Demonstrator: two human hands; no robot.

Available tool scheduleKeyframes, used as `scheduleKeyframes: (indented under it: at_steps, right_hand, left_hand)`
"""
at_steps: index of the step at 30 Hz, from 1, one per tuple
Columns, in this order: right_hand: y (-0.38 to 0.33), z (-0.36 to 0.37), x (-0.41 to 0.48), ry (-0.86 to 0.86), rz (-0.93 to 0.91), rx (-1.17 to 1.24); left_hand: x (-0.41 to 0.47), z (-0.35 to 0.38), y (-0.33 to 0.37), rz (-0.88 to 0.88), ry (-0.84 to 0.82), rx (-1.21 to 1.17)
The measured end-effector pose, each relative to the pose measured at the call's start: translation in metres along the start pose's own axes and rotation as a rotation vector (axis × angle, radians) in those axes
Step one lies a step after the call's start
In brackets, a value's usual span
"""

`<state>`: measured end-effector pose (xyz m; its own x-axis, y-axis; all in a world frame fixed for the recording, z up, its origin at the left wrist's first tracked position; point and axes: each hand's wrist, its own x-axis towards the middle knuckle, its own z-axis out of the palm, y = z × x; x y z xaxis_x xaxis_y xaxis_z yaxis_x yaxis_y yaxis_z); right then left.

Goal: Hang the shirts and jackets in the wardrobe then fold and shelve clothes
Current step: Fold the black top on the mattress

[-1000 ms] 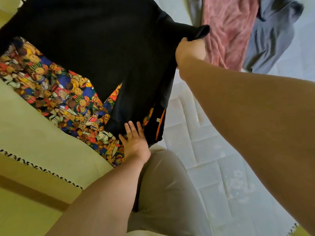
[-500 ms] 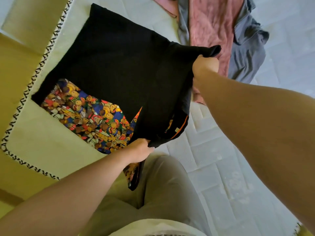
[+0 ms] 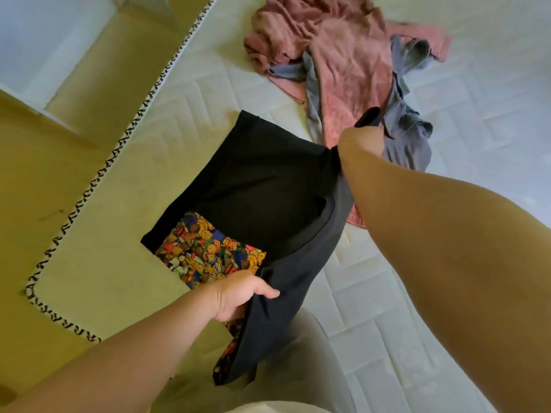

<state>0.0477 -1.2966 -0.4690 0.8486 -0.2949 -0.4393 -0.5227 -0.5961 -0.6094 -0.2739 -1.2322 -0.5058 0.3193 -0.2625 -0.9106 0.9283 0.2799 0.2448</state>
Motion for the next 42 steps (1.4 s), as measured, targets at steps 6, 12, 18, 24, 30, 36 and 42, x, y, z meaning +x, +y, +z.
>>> scheduleKeyframes:
  at_steps: [6,12,18,24,30,36,42]
  right_hand:
    - [-0.027,0.119,-0.009,-0.232,-0.062,-0.059]
    - [-0.030,0.245,0.009,-0.318,-0.072,-0.049]
    - [-0.018,0.312,0.042,-0.210,-0.085,-0.091]
    - [-0.015,0.343,0.040,-0.184,-0.187,-0.064]
    - [-0.025,0.354,0.034,-0.274,-0.235,-0.135]
    - [0.005,0.339,0.037,-0.262,-0.749,-0.675]
    - [0.059,0.304,0.037,-0.065,-1.068,-0.846]
  left_hand:
    - [-0.010,-0.080,-0.008,-0.015,0.043,-0.257]
    - [0.031,-0.202,-0.002,0.050,0.140,-0.372]
    - [0.069,-0.284,0.007,0.130,0.232,-0.313]
    - [0.088,-0.322,0.000,0.058,0.250,-0.295]
    - [0.111,-0.328,-0.015,0.155,0.598,-0.053]
    - [0.131,-0.299,-0.036,0.317,1.140,0.435]
    - [0.140,-0.276,-0.041,0.387,1.386,0.615]
